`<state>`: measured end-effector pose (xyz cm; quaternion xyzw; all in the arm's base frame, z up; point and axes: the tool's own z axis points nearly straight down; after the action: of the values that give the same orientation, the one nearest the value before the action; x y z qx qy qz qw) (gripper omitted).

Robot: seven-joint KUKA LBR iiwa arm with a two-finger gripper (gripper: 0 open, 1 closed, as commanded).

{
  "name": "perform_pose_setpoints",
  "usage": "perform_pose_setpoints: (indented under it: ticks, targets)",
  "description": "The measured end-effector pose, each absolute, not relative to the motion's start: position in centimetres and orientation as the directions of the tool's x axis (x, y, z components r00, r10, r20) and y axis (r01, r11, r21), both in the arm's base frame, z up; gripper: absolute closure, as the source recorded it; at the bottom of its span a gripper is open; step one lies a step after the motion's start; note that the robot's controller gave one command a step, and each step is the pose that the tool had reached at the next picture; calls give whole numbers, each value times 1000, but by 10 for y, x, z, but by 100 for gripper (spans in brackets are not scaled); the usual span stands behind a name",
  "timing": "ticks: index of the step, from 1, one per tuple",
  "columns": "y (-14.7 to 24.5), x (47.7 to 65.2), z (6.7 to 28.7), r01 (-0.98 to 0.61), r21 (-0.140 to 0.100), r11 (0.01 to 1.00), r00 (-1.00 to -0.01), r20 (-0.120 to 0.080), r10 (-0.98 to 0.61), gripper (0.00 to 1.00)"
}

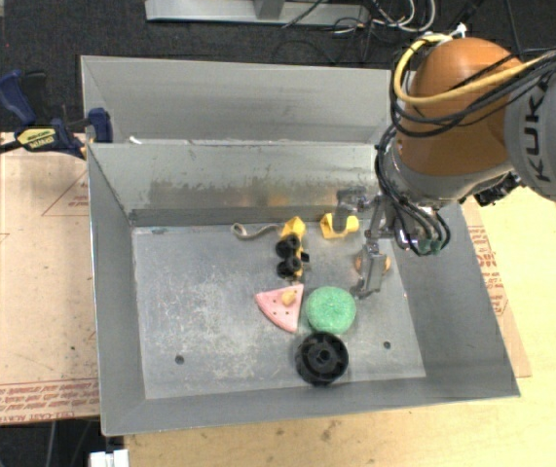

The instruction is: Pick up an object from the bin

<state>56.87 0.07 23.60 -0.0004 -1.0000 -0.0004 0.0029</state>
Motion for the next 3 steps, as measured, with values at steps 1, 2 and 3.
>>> perform_pose_setpoints:
  ticks: [1, 2, 3]
  targets:
    - [1, 570, 241, 1, 1, 1000, -1000, -2, 1, 0]
    - [9, 563, 199, 48, 1, 999, -999, -10, 48, 0]
    - [5, 559, 131, 218, 3, 976, -976, -5, 218, 0]
